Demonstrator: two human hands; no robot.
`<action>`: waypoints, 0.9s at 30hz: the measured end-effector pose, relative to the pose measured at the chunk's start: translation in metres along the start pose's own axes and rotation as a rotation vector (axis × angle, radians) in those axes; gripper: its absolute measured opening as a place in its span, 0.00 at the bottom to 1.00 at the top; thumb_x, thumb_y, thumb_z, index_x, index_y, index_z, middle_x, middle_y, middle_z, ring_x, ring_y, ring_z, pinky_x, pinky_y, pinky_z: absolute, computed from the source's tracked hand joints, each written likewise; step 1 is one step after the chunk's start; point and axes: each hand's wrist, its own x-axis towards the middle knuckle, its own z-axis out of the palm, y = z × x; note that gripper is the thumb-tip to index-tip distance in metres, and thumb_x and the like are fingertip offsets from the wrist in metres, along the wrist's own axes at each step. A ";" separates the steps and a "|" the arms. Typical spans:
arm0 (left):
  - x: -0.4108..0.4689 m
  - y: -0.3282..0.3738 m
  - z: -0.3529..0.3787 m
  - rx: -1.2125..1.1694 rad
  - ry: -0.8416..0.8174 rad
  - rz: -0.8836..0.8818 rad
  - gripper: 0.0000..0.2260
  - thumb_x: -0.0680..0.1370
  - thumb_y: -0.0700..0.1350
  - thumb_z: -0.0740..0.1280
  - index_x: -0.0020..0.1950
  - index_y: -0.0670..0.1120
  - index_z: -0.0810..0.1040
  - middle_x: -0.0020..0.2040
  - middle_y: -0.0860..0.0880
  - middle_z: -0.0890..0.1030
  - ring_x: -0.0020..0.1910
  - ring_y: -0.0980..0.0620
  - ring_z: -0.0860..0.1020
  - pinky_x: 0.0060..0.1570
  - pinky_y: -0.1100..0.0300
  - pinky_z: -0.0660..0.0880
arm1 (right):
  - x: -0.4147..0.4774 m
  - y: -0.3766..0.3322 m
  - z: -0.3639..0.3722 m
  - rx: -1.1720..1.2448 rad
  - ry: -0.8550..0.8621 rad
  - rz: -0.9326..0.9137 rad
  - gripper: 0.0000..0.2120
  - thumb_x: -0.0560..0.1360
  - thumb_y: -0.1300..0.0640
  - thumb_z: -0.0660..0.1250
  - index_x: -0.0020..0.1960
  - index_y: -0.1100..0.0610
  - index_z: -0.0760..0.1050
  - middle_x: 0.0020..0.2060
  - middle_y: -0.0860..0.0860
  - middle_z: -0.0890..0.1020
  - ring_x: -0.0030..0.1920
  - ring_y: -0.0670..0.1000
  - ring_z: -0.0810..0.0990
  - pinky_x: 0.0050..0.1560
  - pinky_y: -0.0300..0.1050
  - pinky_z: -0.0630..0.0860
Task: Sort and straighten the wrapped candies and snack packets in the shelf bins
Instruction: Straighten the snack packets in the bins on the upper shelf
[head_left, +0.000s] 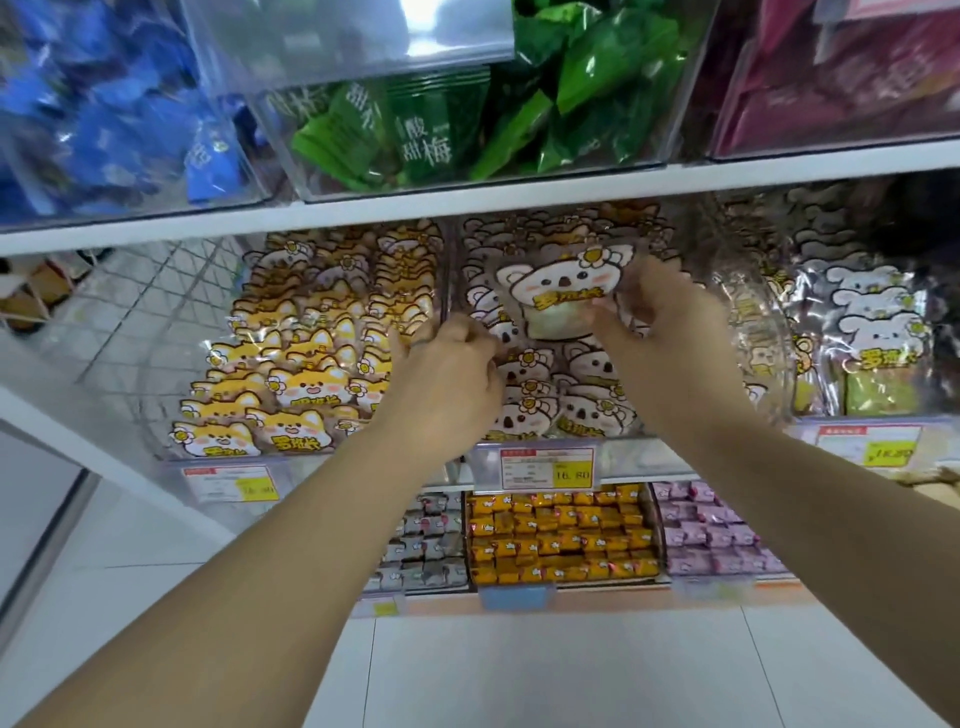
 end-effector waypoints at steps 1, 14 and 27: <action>0.001 -0.002 0.000 -0.025 -0.007 0.017 0.14 0.79 0.45 0.57 0.61 0.50 0.77 0.64 0.50 0.70 0.66 0.42 0.64 0.67 0.42 0.58 | 0.003 0.001 0.005 0.000 0.002 -0.017 0.12 0.75 0.62 0.66 0.40 0.48 0.68 0.32 0.40 0.72 0.33 0.31 0.70 0.33 0.25 0.65; -0.001 -0.006 -0.012 -0.200 -0.103 0.031 0.14 0.78 0.43 0.58 0.33 0.51 0.62 0.47 0.45 0.62 0.64 0.37 0.62 0.62 0.47 0.65 | 0.035 0.015 0.043 -0.219 -0.193 -0.017 0.12 0.76 0.59 0.64 0.59 0.58 0.70 0.48 0.52 0.80 0.48 0.51 0.78 0.44 0.43 0.74; -0.002 -0.009 -0.006 -0.255 -0.002 0.087 0.09 0.77 0.42 0.60 0.49 0.44 0.81 0.65 0.44 0.67 0.67 0.44 0.63 0.67 0.51 0.62 | 0.035 0.006 0.022 -0.168 -0.212 -0.007 0.22 0.70 0.54 0.73 0.61 0.48 0.70 0.47 0.42 0.77 0.44 0.41 0.76 0.41 0.30 0.73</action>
